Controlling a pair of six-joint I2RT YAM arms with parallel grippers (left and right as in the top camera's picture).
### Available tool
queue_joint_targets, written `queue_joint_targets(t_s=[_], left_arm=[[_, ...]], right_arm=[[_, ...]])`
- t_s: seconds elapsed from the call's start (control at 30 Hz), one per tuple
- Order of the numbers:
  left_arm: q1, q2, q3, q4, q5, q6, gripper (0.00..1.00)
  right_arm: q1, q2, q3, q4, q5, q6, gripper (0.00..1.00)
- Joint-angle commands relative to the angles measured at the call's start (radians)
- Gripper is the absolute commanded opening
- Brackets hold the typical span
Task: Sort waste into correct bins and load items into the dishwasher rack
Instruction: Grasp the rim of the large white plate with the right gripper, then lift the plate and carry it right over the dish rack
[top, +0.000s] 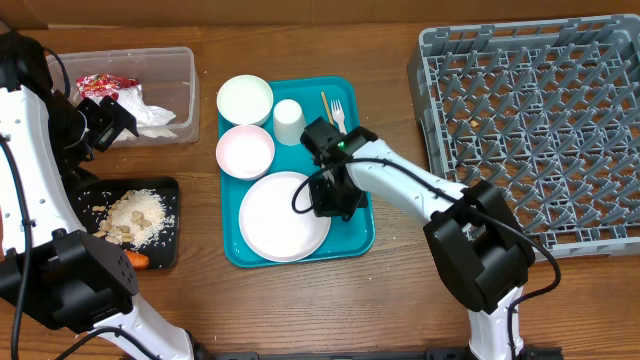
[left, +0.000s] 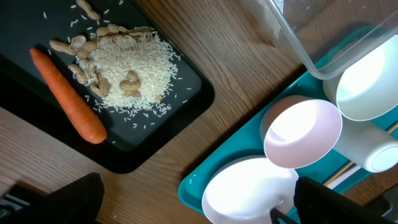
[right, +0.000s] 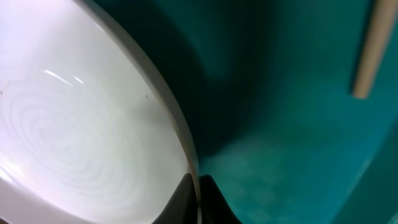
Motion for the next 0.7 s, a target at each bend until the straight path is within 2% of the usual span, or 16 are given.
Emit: queue_joint_targets(t_s=[0.0,0.23,0.33,0.5,0.67], left_arm=[[-0.007,-0.026,-0.003,-0.002,0.004,-0.014,1.0],[-0.007,-0.026,-0.003,-0.002,0.003,-0.014,1.0],[-0.007,-0.026,-0.003,-0.002,0.004,-0.014,1.0],[-0.007,-0.026,-0.003,-0.002,0.003,-0.014,1.0],[-0.007,-0.026,-0.003,-0.002,0.003,-0.014,1.0]], right_arm=[[-0.046,-0.053,0.066,-0.072,0.084,-0.005,0.04],[-0.233,-0.28,0.124,-0.196,0.221,-0.061,0.04],[-0.396,-0.405,0.164,-0.221,0.266,-0.085,0.04],[-0.676,-0.526,0.209,-0.089,0.379,-0.13,0.04],[-0.858,-0.503,0.208,0.048,0.539,-0.166,0.04]])
